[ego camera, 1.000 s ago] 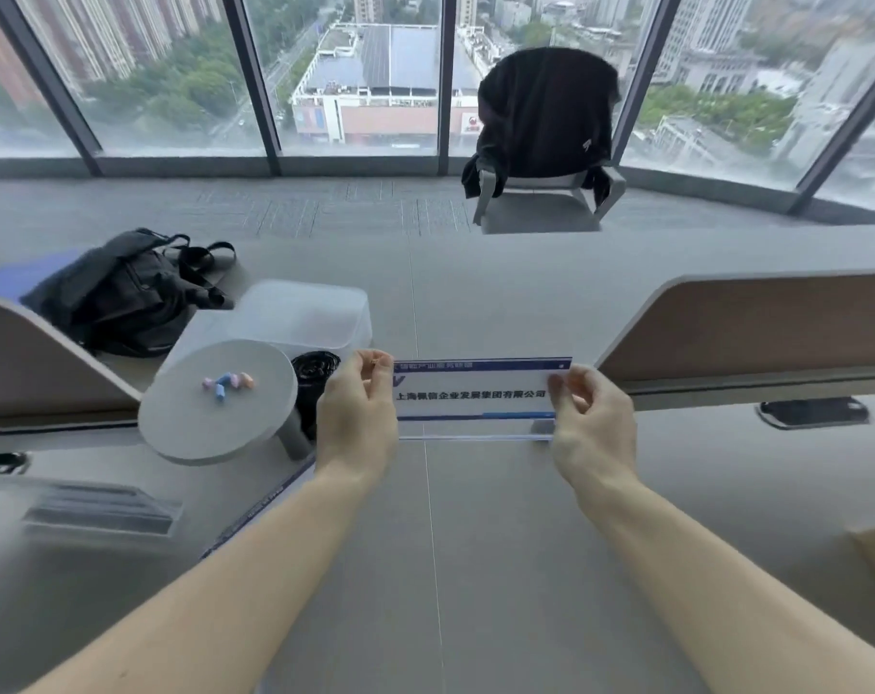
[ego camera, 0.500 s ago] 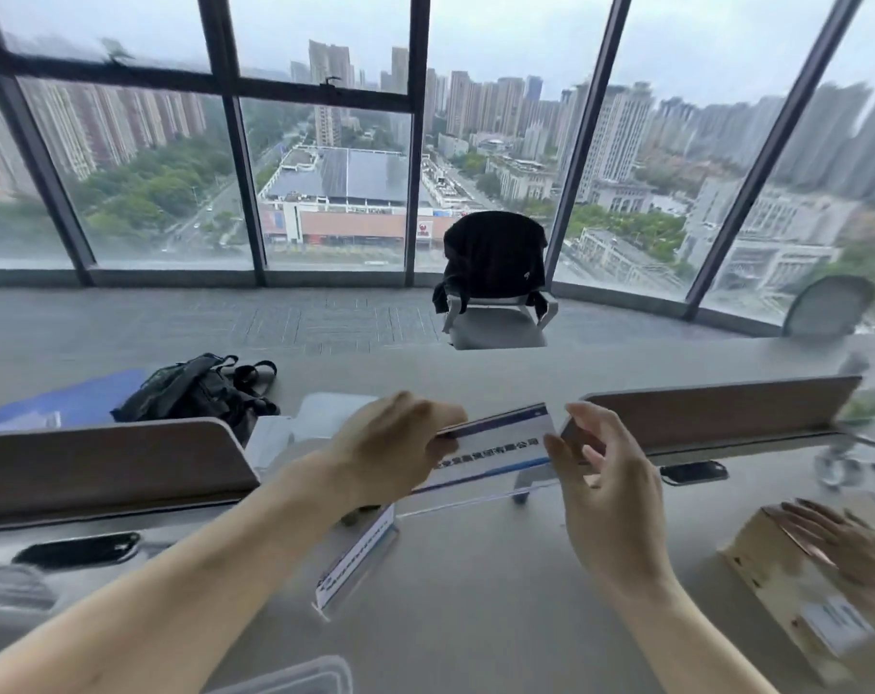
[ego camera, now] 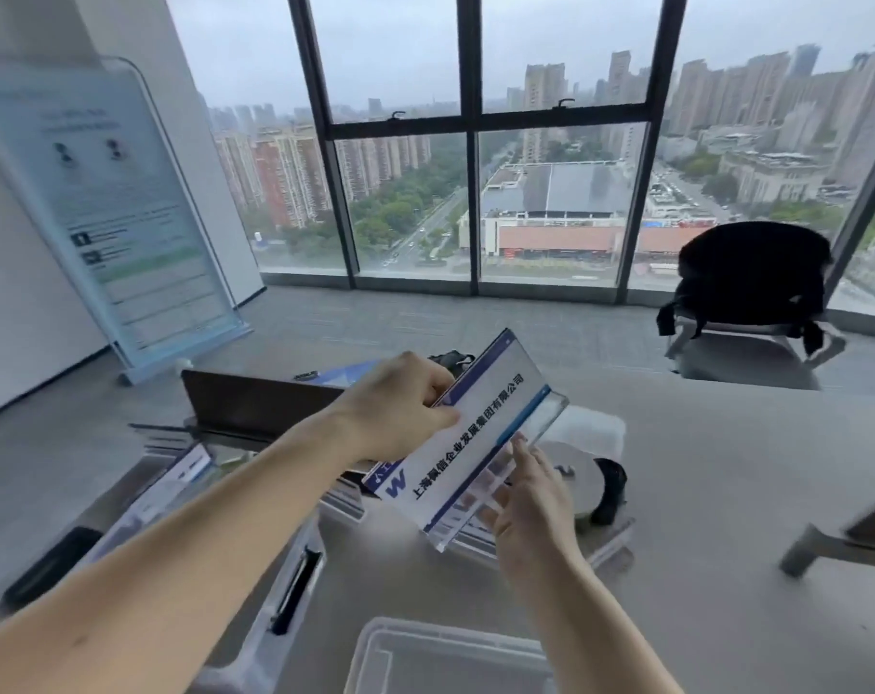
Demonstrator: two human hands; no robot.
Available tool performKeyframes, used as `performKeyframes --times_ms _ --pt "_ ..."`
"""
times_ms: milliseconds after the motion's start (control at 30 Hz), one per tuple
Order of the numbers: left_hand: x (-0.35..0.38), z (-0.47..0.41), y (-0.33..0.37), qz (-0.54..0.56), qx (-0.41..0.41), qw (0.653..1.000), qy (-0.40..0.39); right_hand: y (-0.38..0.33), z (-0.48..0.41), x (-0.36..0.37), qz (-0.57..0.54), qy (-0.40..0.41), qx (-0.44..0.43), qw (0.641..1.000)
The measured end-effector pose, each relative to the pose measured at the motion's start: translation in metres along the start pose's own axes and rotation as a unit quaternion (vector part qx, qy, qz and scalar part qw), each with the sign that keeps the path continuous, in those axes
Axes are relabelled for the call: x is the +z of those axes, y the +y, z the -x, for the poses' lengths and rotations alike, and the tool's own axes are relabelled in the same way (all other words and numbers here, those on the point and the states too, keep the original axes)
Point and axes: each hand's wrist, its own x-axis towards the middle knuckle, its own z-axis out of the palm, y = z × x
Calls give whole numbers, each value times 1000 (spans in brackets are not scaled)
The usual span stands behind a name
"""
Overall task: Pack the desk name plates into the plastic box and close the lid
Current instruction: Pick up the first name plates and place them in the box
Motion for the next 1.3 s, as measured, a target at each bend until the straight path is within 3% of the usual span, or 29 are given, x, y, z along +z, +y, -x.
performKeyframes --times_ms 200,433,600,967,1300 --pt "-58 56 -118 -44 -89 994 37 99 5 109 46 -35 71 996" --pt "-120 89 -276 -29 -129 990 59 219 -17 238 101 -8 90 991" --pt "-132 105 -390 -17 -192 981 24 304 -33 302 160 -6 137 978" --pt "-52 101 -586 22 -371 925 -77 502 -133 328 224 63 270 934" --pt "13 92 -668 22 -419 896 -146 596 -190 319 279 114 295 907"
